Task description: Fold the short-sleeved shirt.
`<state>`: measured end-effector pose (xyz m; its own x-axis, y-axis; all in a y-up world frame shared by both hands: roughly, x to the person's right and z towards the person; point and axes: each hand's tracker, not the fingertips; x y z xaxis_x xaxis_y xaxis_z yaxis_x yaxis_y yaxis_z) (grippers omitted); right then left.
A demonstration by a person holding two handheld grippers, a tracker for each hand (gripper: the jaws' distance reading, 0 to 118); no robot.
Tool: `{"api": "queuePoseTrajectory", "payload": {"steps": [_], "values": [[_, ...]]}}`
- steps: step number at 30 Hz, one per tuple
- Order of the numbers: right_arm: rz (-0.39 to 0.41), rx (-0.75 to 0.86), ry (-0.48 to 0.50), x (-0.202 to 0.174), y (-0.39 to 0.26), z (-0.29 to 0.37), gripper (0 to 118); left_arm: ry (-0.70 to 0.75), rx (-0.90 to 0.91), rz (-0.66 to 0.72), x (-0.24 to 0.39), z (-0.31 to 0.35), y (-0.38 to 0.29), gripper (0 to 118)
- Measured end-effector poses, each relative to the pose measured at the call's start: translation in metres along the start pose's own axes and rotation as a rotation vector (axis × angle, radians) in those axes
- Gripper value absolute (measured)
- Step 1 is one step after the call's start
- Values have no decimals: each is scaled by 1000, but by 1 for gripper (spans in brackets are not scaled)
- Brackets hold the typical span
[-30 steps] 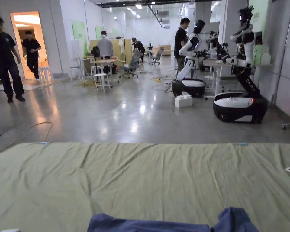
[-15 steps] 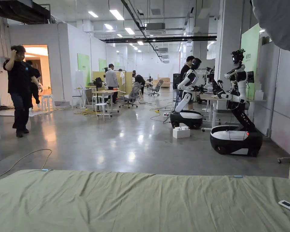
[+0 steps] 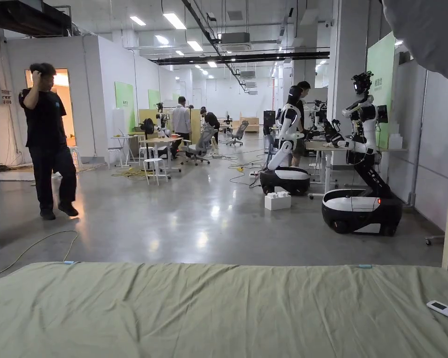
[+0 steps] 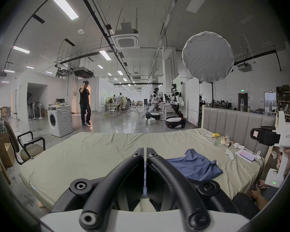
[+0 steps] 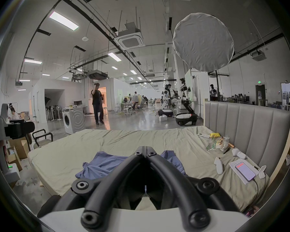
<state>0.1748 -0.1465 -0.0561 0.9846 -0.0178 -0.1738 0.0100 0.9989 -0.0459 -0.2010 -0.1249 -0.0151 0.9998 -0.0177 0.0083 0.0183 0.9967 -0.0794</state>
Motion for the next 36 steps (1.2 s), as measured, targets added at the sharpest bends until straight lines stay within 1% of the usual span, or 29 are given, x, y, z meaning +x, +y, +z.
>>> {"api": "queuePoseTrajectory", "payload": {"steps": [5, 7, 10, 11, 12, 13, 14, 15, 16, 17, 20, 22, 24, 25, 26, 27, 28, 29, 30, 33, 35, 36], "values": [[-35, -21, 9, 3, -5, -3, 0, 1, -72, 67, -11, -20, -8, 2], [-51, -48, 15, 6, -13, -6, 0, 19, -135, 96, -20, -40, -22, 2], [-66, -95, 19, 9, -24, -10, 0, 18, -282, 103, -38, -77, -51, 4], [-76, -117, 19, 8, -28, -13, 0, 6, -319, 108, -45, -94, -68, 11], [-89, -148, 21, 8, -32, -16, 0, -18, -373, 151, -58, -115, -86, 23], [-102, -182, 23, 9, -36, -18, 0, -29, -393, 180, -66, -129, -99, 49], [-101, -199, 15, 10, -40, -21, 0, -43, -420, 245, -75, -147, -116, 68], [-99, -214, 7, 11, -43, -23, 0, -27, -454, 310, -83, -166, -132, 77], [-101, -229, 1, 13, -46, -25, 0, -26, -501, 350, -90, -187, -146, 78], [-104, -239, -5, 14, -48, -26, 0, -15, -526, 367, -94, -200, -156, 78], [-125, -276, -31, 20, -55, -28, 0, 50, -571, 356, -100, -244, -182, 78], [-133, -301, -54, 25, -61, -27, 0, 44, -629, 324, -102, -272, -197, 78], [-129, -332, -75, 30, -66, -28, 0, 77, -691, 304, -99, -291, -207, 77], [-126, -345, -87, 33, -68, -28, 0, 81, -721, 314, -99, -299, -211, 73], [-124, -349, -91, 35, -70, -27, 0, 71, -760, 332, -98, -304, -213, 61], [-125, -359, -100, 39, -73, -27, 0, 74, -788, 314, -93, -309, -217, 39], [-129, -367, -105, 41, -75, -27, 0, 82, -798, 265, -85, -309, -219, 22], [-134, -378, -109, 44, -77, -28, 0, 51, -785, 209, -77, -308, -220, 21], [-140, -387, -112, 47, -79, -30, 0, 58, -796, 157, -72, -311, -221, 18], [-169, -410, -115, 56, -84, -43, 0, 53, -860, 188, -70, -323, -220, 15], [-213, -438, -117, 66, -92, -64, 0, 43, -886, 163, -69, -326, -220, 15], [-240, -477, -135, 74, -100, -81, 2, 45, -889, 152, -69, -327, -221, 15]]}}
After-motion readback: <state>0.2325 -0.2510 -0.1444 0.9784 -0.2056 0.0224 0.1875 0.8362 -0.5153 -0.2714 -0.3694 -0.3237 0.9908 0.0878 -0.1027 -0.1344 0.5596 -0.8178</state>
